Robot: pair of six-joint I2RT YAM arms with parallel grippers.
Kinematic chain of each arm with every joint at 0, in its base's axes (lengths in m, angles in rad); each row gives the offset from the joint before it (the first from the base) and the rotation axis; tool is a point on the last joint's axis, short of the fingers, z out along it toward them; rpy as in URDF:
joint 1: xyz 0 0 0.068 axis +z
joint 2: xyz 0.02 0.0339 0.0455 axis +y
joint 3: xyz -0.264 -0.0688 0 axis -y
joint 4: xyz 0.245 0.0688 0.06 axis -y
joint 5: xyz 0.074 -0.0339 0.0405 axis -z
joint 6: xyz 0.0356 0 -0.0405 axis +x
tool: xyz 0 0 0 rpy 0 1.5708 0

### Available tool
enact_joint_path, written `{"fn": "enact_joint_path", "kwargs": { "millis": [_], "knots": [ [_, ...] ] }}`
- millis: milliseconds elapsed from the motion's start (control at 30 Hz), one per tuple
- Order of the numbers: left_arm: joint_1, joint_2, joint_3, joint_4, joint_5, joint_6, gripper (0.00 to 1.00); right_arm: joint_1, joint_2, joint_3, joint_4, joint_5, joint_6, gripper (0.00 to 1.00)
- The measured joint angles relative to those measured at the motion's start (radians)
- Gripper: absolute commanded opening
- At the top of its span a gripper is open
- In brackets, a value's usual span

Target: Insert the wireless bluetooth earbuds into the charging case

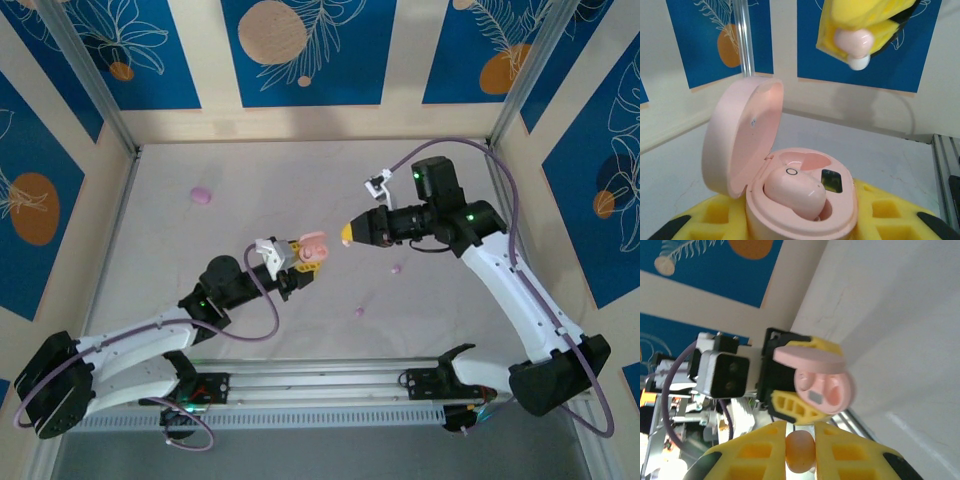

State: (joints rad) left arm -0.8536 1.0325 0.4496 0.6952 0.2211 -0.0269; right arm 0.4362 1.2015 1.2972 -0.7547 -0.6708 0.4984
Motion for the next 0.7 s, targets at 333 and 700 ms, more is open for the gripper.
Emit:
{"fn": "enact_joint_path", "kwargs": {
  "millis": [333, 700],
  "knots": [
    [0.000, 0.013, 0.000, 0.007, 0.021, -0.004, 0.33, 0.083, 0.068, 0.000, 0.009, -0.013, 0.000, 0.18],
    [0.000, 0.024, 0.000, 0.023, 0.055, -0.019, 0.33, 0.100, 0.114, 0.000, 0.037, -0.006, 0.008, 0.18]
  ]
}}
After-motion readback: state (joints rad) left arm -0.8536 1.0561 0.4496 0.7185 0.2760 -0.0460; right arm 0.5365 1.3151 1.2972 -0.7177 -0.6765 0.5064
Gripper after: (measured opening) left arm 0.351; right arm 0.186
